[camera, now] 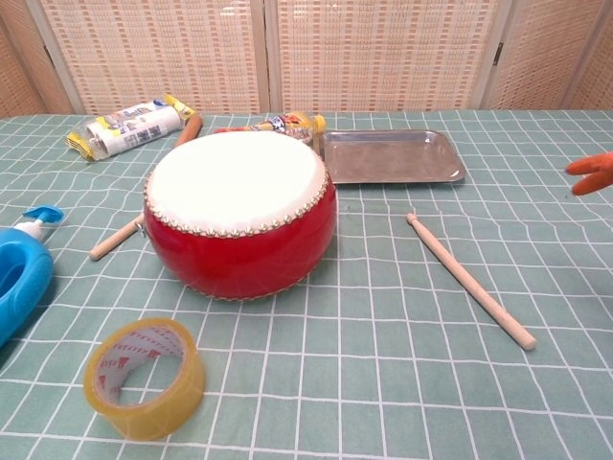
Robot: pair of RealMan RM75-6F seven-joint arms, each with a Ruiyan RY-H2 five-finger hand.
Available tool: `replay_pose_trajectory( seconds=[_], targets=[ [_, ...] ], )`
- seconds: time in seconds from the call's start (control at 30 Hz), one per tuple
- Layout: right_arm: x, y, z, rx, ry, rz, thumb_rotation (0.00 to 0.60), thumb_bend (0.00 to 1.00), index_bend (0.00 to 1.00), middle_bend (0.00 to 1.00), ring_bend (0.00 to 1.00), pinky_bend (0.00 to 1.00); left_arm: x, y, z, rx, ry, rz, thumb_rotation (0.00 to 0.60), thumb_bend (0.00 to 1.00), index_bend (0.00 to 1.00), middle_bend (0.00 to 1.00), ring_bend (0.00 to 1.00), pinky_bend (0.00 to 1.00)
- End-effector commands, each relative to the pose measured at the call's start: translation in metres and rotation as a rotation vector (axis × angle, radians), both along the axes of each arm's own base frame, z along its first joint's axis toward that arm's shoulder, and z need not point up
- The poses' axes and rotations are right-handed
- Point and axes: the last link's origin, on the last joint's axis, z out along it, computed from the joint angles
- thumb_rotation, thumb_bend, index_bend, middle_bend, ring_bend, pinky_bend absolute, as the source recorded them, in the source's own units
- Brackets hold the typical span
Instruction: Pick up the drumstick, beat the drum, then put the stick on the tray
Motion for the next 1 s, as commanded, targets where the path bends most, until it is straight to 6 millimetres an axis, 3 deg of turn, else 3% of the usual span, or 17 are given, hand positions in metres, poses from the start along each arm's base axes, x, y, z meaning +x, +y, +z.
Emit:
replay_pose_trajectory(
  seconds=[0.03,0.3,0.53,0.77,1.0],
  targets=[
    [0.009,-0.013,-0.023,0.038,0.019,0.020,0.600,0.14,0.08,0.14,0.06,0.17,-0.001,-0.001,0.000,-0.004,0.000,0.004,0.600,0.21,0.00,0.00,0.00,0.00],
    [0.021,-0.024,-0.062,0.061,0.011,0.031,0.600,0.13,0.08,0.13,0.05,0.16,-0.007,-0.002,-0.002,-0.012,-0.011,0.014,0.600,0.21,0.00,0.00,0.00,0.00],
    [0.026,-0.030,-0.084,0.076,0.005,0.032,0.600,0.13,0.08,0.13,0.05,0.16,-0.012,-0.004,-0.002,-0.018,-0.018,0.023,0.600,0.21,0.00,0.00,0.00,0.00],
    [0.022,-0.035,-0.094,0.073,0.028,0.034,0.600,0.13,0.08,0.13,0.05,0.16,-0.016,-0.006,-0.005,-0.035,-0.029,0.028,0.600,0.21,0.00,0.00,0.00,0.00],
    [0.007,-0.045,-0.087,0.033,0.053,-0.012,0.600,0.13,0.08,0.13,0.05,0.16,-0.017,-0.004,-0.007,-0.043,-0.031,0.027,0.600,0.21,0.00,0.00,0.00,0.00]
  ],
)
